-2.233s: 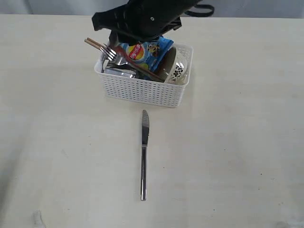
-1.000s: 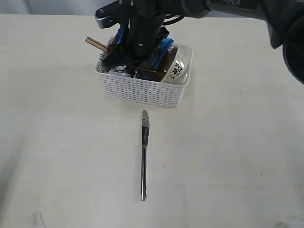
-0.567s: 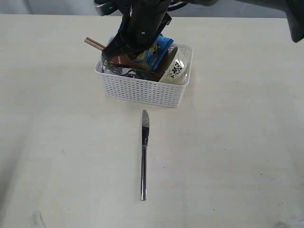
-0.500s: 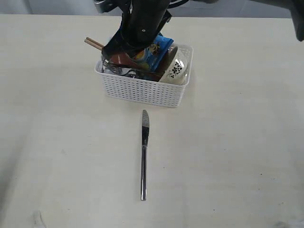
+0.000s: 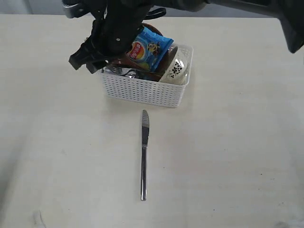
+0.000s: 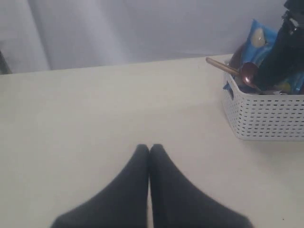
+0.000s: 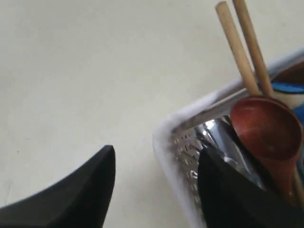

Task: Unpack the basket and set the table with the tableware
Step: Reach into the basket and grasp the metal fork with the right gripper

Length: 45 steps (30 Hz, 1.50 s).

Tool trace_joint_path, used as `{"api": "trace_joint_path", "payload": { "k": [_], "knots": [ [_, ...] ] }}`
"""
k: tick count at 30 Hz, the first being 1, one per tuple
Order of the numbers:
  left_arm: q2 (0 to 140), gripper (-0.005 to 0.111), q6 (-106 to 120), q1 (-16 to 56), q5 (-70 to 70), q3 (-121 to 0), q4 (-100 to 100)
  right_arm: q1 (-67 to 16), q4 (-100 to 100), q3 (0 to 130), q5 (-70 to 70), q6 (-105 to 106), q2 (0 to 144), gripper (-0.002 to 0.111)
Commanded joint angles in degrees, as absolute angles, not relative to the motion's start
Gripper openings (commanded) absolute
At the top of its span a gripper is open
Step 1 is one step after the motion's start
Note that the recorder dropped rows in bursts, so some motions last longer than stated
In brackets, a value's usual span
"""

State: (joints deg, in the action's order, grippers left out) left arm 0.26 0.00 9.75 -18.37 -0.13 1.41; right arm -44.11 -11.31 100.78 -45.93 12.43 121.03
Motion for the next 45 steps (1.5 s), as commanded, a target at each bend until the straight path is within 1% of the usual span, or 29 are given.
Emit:
{"api": "trace_joint_path", "payload": {
  "k": [1,4,5,6,7,8,9,10,11,13,23,45],
  "knots": [
    [0.00,0.000,0.00,9.91,-18.33,0.00,1.20,-44.77,-2.27,100.89,-43.29,4.87,121.63,0.050],
    [0.00,0.000,0.00,9.91,-18.33,0.00,1.20,-44.77,0.64,100.89,-43.94,0.75,122.86,0.050],
    [0.00,0.000,0.00,9.91,-18.33,0.00,1.20,-44.77,0.46,100.89,-43.81,0.62,123.11,0.049],
    [0.00,0.000,0.00,9.91,-18.33,0.00,1.20,-45.07,0.00,100.89,-43.42,0.62,123.78,0.045],
    [0.00,0.000,0.00,9.91,-18.33,0.00,1.20,-45.42,0.37,100.89,-43.19,0.77,124.11,0.038],
    [0.00,0.000,0.00,9.91,-18.33,0.00,1.20,-45.66,0.34,100.89,-43.06,0.87,124.24,0.034],
    [0.00,0.000,0.00,9.91,-18.33,0.00,1.20,-45.96,0.66,100.89,-42.61,0.87,124.24,0.024],
    [0.00,0.000,0.00,9.91,-18.33,0.00,1.20,-46.18,0.66,100.89,-42.26,0.87,124.24,0.020],
    [0.00,0.000,0.00,9.91,-18.33,0.00,1.20,-46.20,1.77,100.89,-42.13,0.87,124.24,0.009],
    [0.00,0.000,0.00,9.91,-18.33,0.00,1.20,-46.36,2.28,100.89,-42.13,1.19,124.24,0.000],
    [0.00,0.000,0.00,9.91,-18.33,0.00,1.20,-46.36,2.72,100.89,-43.20,1.19,123.38,-0.001],
    [0.00,0.000,0.00,9.91,-18.33,0.00,1.20,-46.36,6.83,100.89,-43.34,1.29,114.75,-0.001]
  ]
}}
